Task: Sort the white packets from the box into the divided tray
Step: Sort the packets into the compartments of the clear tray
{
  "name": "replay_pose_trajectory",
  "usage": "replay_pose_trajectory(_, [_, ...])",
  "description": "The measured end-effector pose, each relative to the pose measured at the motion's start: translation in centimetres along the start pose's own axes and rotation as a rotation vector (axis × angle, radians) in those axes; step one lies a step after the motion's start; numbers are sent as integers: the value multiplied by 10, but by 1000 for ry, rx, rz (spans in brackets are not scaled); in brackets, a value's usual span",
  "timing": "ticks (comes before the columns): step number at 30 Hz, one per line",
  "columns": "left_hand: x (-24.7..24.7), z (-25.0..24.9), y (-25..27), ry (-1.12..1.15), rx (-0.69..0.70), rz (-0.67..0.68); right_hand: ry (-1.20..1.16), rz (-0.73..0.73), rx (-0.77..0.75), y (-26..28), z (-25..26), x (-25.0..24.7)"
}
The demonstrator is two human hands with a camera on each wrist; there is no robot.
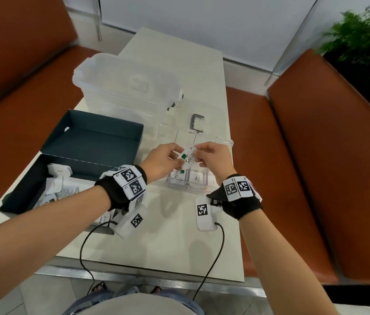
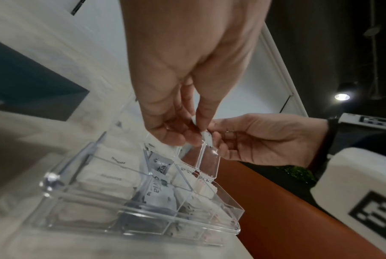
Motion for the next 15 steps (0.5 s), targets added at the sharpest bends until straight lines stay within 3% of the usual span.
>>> replay_pose_trajectory(3, [-6,6,6,-60,-23,-30,197,-134,-171,-6,6,6])
replay_pose_trajectory(6, [-14,12,13,0,-62,-62,439,-153,-287,-8,7,20])
replay_pose_trajectory(9, [-22,16,19,41,-83,-83,650,-156,-327,-9,2,33])
replay_pose_trajectory(15, [-31,18,24,76,-98,-116,820,-194,-367,-9,-9,49])
Point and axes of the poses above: each hand's wrist, its own y-axis away from the middle knuckle, its own x-axis out of the palm, z = x × y, the point moved 2 cm from there along -y, towards the middle knuckle, and after that the axes turned 13 degrees about x, right-handed, at the moved point
